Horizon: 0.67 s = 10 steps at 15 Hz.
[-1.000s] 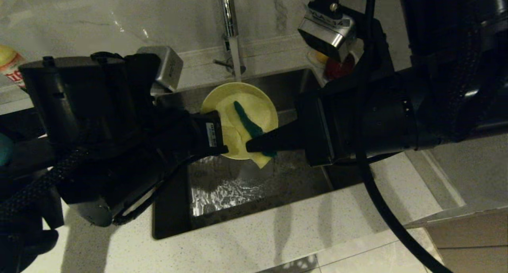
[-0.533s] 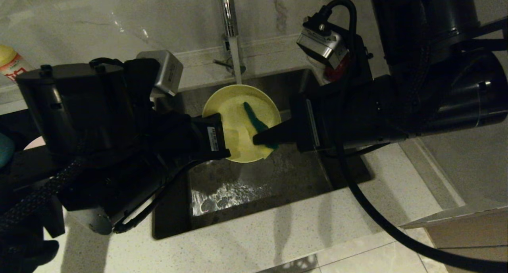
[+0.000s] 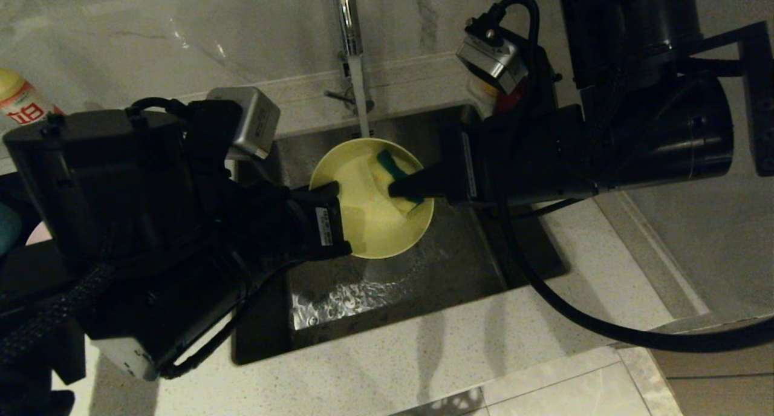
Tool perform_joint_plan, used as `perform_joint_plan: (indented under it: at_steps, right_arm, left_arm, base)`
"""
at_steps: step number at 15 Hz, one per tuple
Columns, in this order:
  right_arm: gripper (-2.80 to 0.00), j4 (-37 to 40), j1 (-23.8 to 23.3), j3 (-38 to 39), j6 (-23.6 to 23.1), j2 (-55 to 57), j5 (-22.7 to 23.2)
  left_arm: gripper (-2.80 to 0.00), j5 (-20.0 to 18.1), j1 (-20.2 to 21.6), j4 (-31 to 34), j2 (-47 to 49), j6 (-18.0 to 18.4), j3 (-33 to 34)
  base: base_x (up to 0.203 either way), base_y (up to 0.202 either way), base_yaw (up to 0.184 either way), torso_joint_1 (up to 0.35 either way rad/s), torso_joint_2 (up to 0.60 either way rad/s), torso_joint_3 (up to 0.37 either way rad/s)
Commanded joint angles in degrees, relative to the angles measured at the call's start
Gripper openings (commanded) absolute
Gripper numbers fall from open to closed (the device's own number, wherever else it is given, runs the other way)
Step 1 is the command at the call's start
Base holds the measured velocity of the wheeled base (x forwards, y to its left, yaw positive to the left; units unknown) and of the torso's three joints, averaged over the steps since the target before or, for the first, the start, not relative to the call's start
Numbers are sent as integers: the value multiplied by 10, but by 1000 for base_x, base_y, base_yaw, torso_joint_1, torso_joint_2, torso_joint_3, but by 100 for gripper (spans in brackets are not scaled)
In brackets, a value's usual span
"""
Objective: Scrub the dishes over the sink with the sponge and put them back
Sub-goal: Wipe the bowl
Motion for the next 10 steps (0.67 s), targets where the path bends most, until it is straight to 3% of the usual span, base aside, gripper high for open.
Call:
perform_joint_plan:
  at_steps: [1, 3, 10]
  right_arm:
    - [-280, 4, 9, -14, 2, 1, 1]
    - [-280, 6, 35, -14, 2, -7, -1]
    - [-280, 29, 35, -4, 1, -34, -3]
  left_arm:
    - [-280, 1, -7, -3, 9, 0, 5]
    - [-280, 1, -9, -3, 10, 0, 6]
    - [-280, 2, -9, -4, 1, -9, 7]
  base:
    - [0, 0, 0, 0, 0, 0]
    - [0, 0, 0, 0, 0, 0]
    - [0, 0, 0, 0, 0, 0]
